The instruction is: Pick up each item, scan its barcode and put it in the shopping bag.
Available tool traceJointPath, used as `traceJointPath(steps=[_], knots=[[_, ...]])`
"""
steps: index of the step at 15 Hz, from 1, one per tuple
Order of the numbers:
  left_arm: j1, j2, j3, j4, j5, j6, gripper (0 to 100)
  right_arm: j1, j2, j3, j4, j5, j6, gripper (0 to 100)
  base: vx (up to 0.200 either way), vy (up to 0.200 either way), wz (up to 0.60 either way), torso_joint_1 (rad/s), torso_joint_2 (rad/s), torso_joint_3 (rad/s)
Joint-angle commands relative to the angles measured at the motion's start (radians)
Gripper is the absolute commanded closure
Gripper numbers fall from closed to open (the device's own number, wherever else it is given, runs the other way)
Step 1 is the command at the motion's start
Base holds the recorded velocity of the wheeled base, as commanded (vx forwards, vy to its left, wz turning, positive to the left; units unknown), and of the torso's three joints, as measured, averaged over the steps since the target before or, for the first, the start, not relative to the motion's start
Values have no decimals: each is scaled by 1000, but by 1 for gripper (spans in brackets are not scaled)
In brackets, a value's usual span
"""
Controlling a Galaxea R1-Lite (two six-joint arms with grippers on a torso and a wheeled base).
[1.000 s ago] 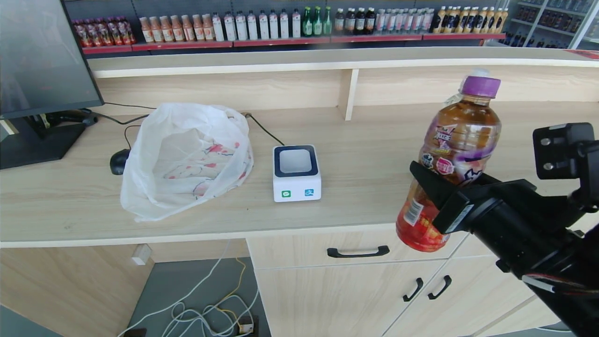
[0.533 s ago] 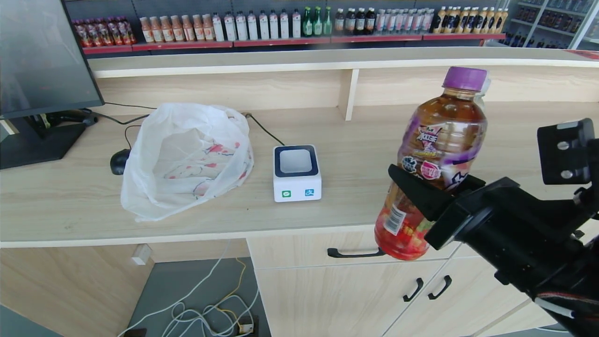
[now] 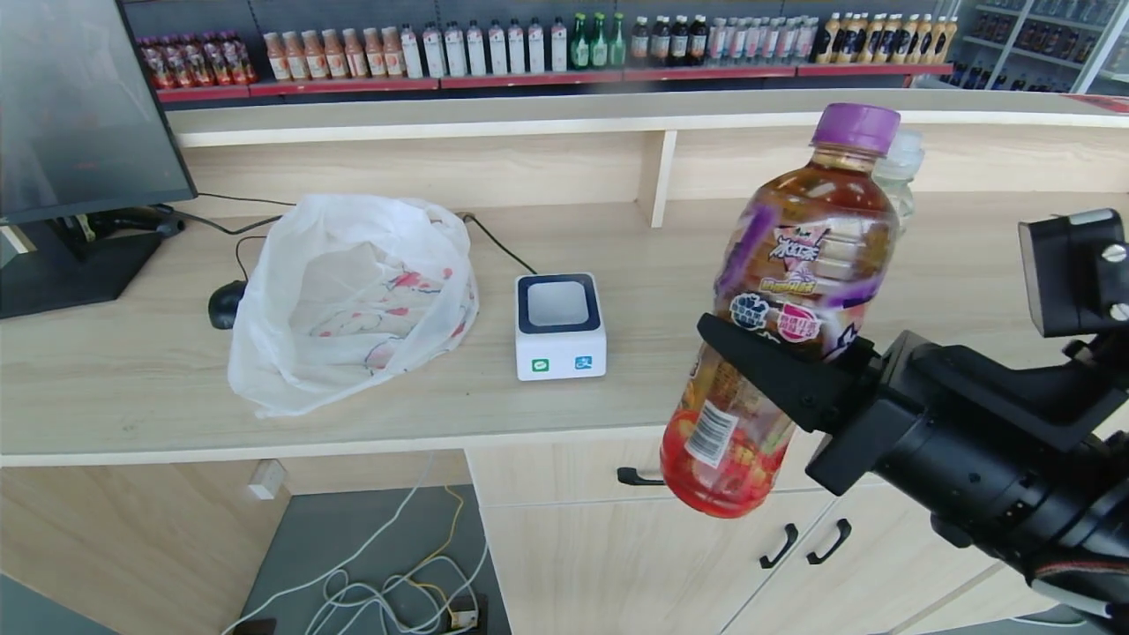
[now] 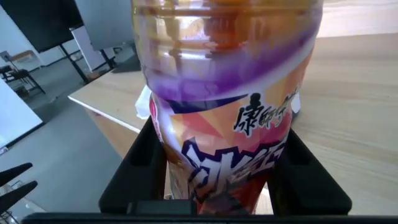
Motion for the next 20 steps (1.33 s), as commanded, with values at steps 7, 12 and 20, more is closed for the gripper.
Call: traceJointPath(steps=[7,12,20], knots=[[1,0,0,0,-1,0,0,-18,7,-119,-2,165,179,100,0,0,0,0,0,0],[1,0,0,0,-1,0,0,-18,8,-142,-21,221,288,100,0,0,0,0,0,0],[1,0,0,0,-1,0,0,-18,8,-171,-28,222,334,100,0,0,0,0,0,0]])
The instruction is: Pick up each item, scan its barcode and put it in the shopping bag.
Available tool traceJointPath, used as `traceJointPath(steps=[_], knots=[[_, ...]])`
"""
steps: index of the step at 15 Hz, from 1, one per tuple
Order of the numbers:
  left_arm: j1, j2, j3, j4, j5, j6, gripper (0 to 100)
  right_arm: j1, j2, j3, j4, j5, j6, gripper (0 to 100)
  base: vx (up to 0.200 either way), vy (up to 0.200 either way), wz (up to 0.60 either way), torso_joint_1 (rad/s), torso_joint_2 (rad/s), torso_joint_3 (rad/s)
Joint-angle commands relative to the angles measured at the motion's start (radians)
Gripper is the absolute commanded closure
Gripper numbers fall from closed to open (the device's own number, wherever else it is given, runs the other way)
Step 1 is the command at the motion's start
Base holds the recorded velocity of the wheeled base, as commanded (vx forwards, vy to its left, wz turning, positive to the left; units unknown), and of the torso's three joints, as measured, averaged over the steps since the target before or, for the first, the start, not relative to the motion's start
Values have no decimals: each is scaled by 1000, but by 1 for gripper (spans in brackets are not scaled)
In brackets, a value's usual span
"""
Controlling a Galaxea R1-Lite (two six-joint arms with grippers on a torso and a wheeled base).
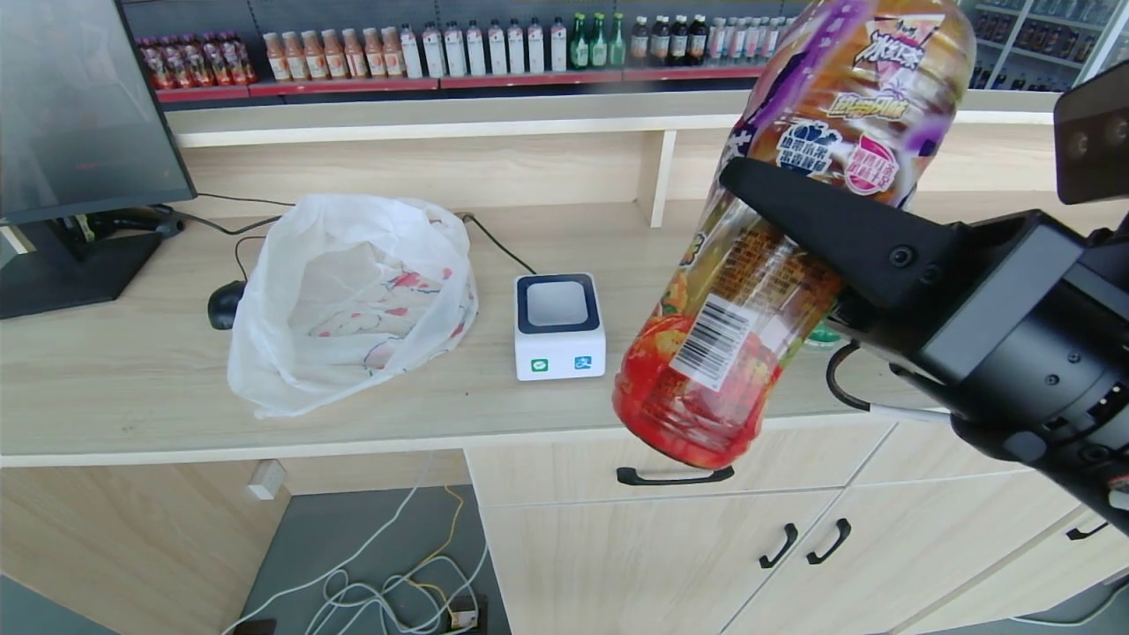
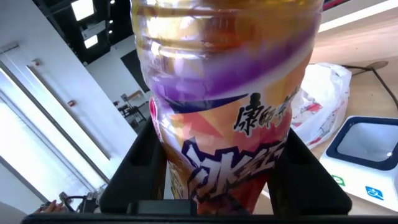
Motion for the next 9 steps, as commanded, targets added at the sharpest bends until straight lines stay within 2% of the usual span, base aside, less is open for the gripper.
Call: traceJointPath(steps=[1,9], knots=[[1,0,0,0,0,0,0,0,4,2,-7,0,0,100,0,0,0,0,0,0],[1,0,0,0,0,0,0,0,4,5,-13,0,0,100,0,0,0,0,0,0]])
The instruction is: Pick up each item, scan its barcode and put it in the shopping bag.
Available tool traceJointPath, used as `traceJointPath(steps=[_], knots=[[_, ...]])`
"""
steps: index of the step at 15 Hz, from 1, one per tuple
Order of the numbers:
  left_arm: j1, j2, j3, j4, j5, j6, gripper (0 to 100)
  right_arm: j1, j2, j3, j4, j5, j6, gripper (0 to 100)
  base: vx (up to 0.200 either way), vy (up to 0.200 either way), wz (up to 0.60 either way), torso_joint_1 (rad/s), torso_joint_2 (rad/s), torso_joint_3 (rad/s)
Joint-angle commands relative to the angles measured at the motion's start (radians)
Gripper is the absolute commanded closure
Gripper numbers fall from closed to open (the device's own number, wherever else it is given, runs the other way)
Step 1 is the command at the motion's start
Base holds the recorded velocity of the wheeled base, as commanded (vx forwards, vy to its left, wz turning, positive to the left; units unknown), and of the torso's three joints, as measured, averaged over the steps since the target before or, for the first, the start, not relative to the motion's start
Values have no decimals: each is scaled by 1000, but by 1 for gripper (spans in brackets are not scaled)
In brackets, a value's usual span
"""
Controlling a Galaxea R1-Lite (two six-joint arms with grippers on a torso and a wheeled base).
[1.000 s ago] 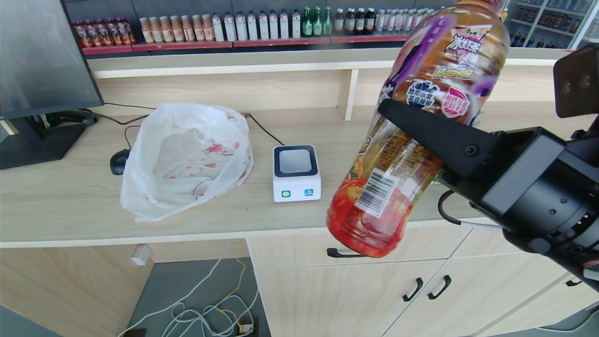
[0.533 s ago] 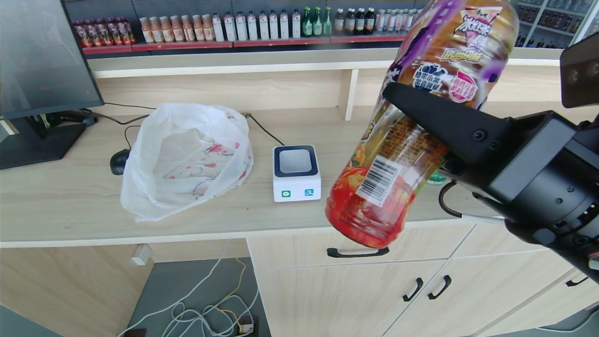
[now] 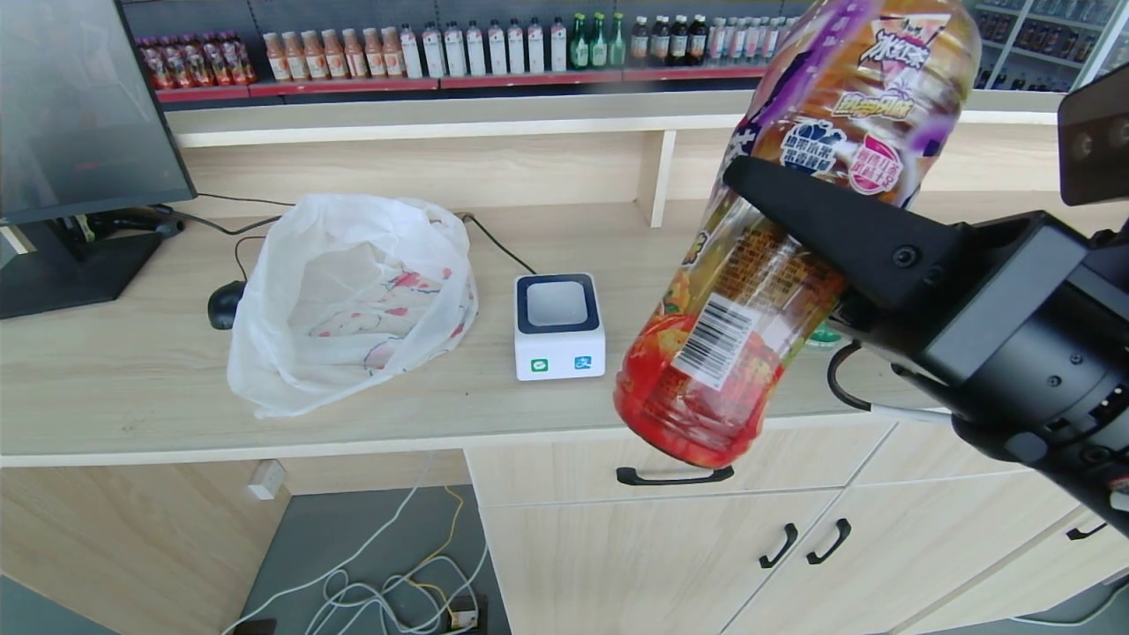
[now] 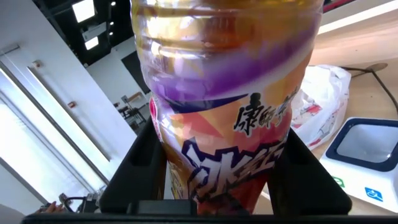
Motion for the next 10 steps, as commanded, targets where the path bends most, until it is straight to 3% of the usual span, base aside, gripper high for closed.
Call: traceJointPath(steps=[1,10], knots=[[1,0,0,0,0,0,0,0,4,-1,0,1,0,100,0,0,0,0,0,0],[1,0,0,0,0,0,0,0,17,5,0,-1,0,100,0,0,0,0,0,0]])
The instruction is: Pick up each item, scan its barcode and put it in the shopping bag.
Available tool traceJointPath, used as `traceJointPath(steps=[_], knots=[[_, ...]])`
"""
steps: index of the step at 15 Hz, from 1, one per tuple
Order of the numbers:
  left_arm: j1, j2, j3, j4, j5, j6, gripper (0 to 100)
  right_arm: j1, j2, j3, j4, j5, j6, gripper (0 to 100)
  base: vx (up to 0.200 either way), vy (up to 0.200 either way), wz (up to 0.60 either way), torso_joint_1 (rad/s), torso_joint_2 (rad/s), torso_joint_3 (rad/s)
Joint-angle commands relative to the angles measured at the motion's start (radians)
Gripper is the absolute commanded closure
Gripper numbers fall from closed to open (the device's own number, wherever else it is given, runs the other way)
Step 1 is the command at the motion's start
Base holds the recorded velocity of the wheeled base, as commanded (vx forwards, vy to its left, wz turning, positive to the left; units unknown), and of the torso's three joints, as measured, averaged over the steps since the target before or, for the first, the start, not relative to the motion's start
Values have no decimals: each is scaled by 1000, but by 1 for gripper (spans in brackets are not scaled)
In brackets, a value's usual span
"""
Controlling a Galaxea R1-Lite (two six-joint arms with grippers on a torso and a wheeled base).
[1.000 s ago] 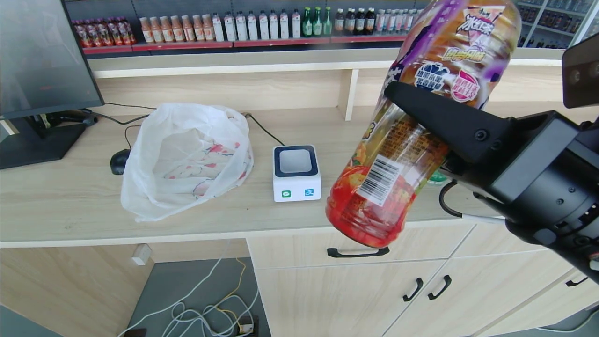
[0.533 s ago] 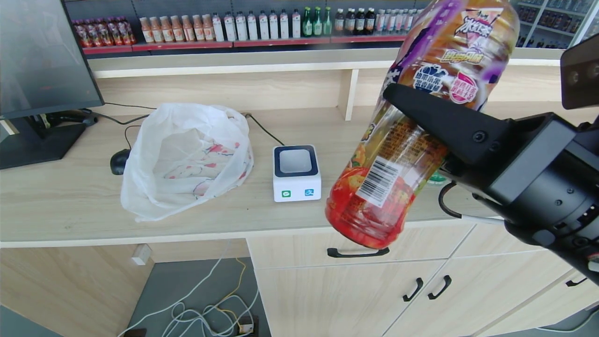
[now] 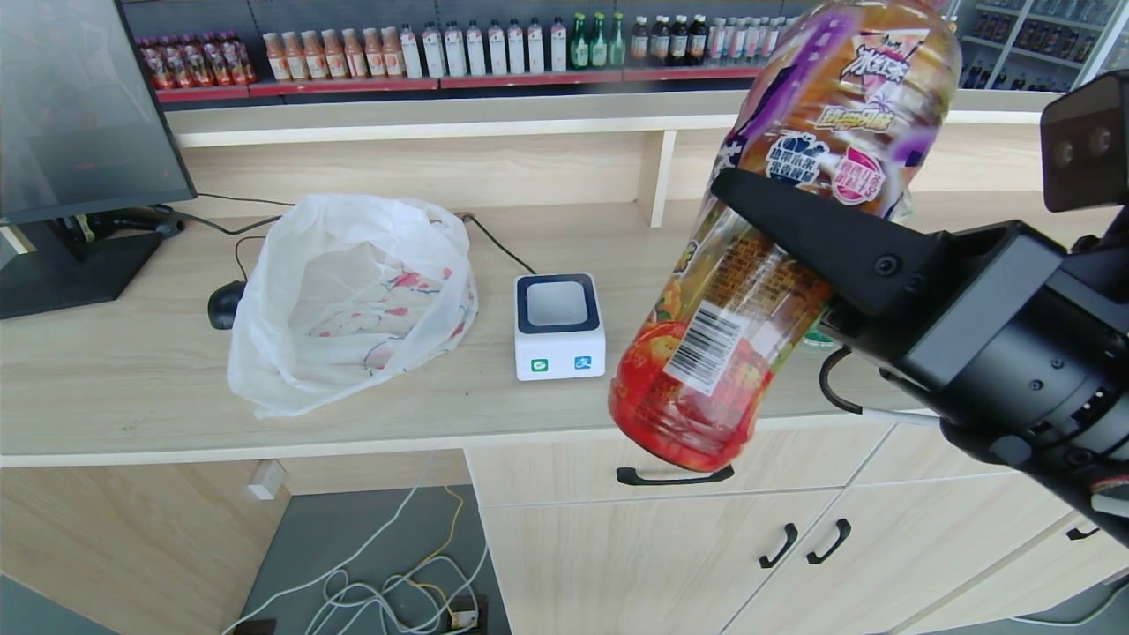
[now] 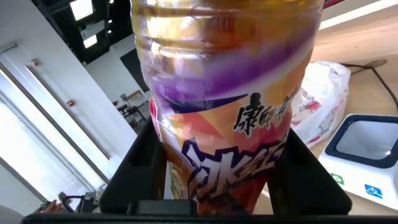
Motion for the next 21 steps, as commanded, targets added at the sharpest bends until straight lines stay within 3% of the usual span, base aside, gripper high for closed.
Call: traceJointPath(steps=[1,7,13,17,21], knots=[[0,0,0,0,0,0,0,0,5,13,0,1,-3,100,0,0,0,0,0,0],[0,0,0,0,0,0,0,-11,79,74,6,-17,-216,100,0,0,0,0,0,0],[0,0,0,0,0,0,0,9,128,94,6,-325,-561,100,0,0,0,0,0,0],[0,0,0,0,0,0,0,51,126,80,-6,-523,-693,100,0,0,0,0,0,0],[0,0,0,0,0,1,0,55,160,73,-132,-572,-845,100,0,0,0,0,0,0]])
